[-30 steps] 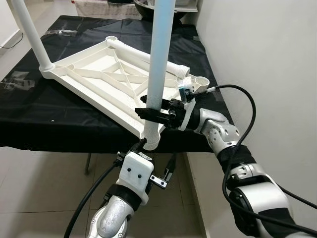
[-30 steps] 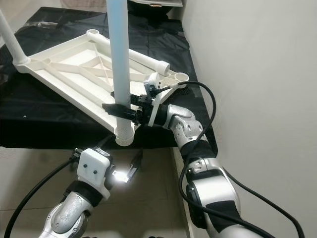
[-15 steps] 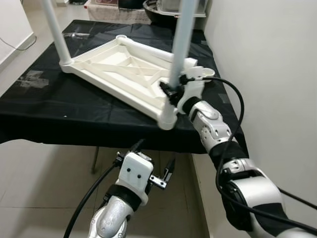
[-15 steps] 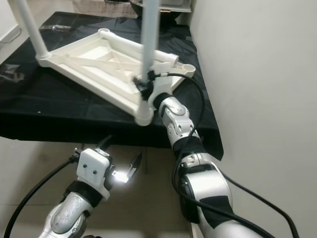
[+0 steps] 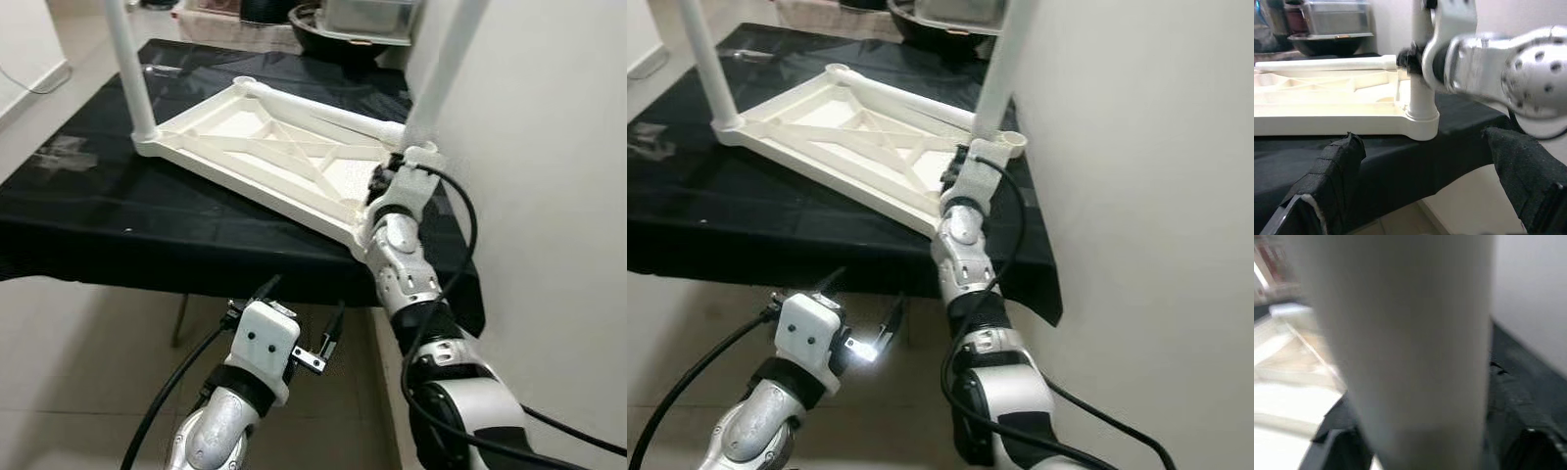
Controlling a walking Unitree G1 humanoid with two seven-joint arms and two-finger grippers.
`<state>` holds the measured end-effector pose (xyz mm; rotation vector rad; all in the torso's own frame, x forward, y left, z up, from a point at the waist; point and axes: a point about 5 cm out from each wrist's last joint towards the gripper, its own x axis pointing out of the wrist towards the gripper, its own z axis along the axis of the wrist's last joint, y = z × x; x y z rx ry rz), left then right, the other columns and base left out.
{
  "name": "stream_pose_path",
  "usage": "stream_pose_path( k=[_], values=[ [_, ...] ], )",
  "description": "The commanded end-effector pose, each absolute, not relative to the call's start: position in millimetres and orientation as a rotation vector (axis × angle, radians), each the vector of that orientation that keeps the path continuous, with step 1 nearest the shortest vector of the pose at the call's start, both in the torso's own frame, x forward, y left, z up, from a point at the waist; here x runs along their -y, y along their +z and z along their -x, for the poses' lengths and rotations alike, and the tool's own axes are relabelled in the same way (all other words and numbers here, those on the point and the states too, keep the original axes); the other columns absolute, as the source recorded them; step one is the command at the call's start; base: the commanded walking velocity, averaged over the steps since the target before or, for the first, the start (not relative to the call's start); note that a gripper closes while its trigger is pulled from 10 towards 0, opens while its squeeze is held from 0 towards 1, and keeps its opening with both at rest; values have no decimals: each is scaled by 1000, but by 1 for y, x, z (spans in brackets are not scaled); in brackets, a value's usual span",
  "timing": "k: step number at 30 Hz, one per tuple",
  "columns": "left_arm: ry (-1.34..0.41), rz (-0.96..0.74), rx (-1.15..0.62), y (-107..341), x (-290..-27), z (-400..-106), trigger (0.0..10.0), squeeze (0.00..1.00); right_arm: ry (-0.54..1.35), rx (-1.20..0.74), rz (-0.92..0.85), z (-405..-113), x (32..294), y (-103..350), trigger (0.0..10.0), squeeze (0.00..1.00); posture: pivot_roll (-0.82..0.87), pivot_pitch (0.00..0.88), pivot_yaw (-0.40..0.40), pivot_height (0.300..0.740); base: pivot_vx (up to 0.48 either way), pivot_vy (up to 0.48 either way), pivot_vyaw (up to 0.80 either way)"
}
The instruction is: Building children table
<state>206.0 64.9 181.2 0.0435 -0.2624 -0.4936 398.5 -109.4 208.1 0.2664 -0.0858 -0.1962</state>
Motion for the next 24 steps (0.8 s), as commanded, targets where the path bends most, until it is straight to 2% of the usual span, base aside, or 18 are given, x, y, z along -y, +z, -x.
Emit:
stream_pose_path(
  k=[1,2,5,7,8,9,10,13,15,16,18,20,22,24],
  values=[
    [-493,-46,240,175,-64,-205,10000,0,-174,113,-291,-399,113,210,10000,1000,116,154,-99,740,0,0,0],
    [-493,-45,240,175,-64,-205,10000,0,-130,141,-311,-399,114,215,10000,0,114,153,-97,740,0,0,0],
    [-493,-43,240,175,-64,-205,10000,0,45,203,-334,-401,115,228,10000,0,114,153,-97,740,0,0,0],
    [-494,-44,240,176,-64,-205,10000,0,239,206,-293,-402,109,232,10000,0,111,155,-97,740,0,0,0],
    [-494,-44,240,176,-64,-205,10000,0,239,206,-293,-402,109,232,10000,0,111,155,-97,740,0,0,0],
    [-496,-40,240,176,-64,-205,10000,0,395,194,-269,-400,105,232,10000,0,113,158,-99,740,0,0,0],
    [-496,-40,240,176,-64,-205,10000,0,395,194,-269,-400,105,232,10000,0,113,158,-99,740,0,0,0],
    [-507,-41,240,176,-62,-204,10000,0,817,158,-179,-386,103,230,10000,0,110,163,-98,740,0,0,0],
    [-509,-40,239,176,-61,-204,10000,0,991,129,-172,-377,101,230,10000,0,112,163,-100,740,0,0,0],
    [-509,-40,239,176,-61,-204,10000,0,991,129,-172,-377,101,230,10000,0,112,163,-100,740,0,0,0],
    [-508,-40,239,177,-61,-205,10000,0,1180,125,-135,-368,97,231,10000,0,117,166,-100,740,0,0,0],
    [-508,-40,239,177,-61,-205,10000,0,1180,125,-135,-368,97,231,10000,0,117,166,-100,740,0,0,0],
    [-503,-42,239,177,-62,-206,10000,0,1310,129,-156,-363,92,234,10000,0,126,169,-104,740,0,0,0],
    [-501,-43,239,177,-63,-205,10000,0,1353,132,-169,-362,90,236,10000,0,126,171,-103,740,0,0,0]
  ],
)
